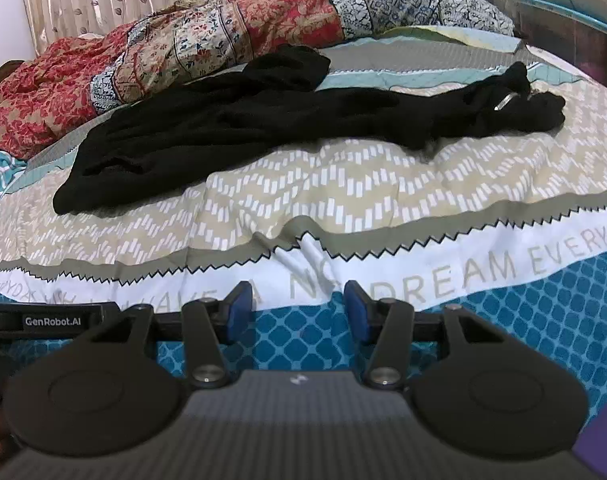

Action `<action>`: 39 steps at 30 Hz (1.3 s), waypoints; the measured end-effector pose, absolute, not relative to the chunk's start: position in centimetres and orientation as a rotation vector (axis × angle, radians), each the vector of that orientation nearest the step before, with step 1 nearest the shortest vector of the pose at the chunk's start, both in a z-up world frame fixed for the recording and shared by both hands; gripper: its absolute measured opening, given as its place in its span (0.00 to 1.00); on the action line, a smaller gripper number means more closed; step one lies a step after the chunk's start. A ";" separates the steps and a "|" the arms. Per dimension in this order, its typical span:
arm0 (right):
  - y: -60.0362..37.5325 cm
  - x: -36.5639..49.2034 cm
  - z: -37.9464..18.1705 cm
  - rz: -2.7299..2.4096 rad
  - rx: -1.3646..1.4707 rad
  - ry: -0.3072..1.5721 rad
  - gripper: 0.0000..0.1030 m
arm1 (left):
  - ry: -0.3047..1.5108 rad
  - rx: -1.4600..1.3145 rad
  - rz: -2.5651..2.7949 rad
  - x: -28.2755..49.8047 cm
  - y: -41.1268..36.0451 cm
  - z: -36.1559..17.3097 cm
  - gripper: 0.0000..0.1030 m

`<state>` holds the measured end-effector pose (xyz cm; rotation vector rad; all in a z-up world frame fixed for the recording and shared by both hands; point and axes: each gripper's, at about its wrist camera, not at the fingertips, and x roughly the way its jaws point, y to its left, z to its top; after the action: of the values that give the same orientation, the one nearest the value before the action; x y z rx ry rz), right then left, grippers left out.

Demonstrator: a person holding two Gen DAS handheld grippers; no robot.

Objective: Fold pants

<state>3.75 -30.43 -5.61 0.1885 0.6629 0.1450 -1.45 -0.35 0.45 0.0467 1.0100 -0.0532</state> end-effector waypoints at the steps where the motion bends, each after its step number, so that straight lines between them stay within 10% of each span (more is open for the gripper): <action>1: -30.5 3.8 -5.7 0.144 0.196 0.670 0.52 | 1.009 0.047 -0.055 -1.4 -0.4 0.4 1.00; 39: -31.1 3.8 -6.0 0.144 0.258 0.693 0.52 | 0.990 0.034 -0.055 -1.7 -0.3 -0.2 1.00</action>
<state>3.79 -31.08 -5.99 0.2581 0.6933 0.1440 -1.74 -0.31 -0.18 0.0340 0.9903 -0.0551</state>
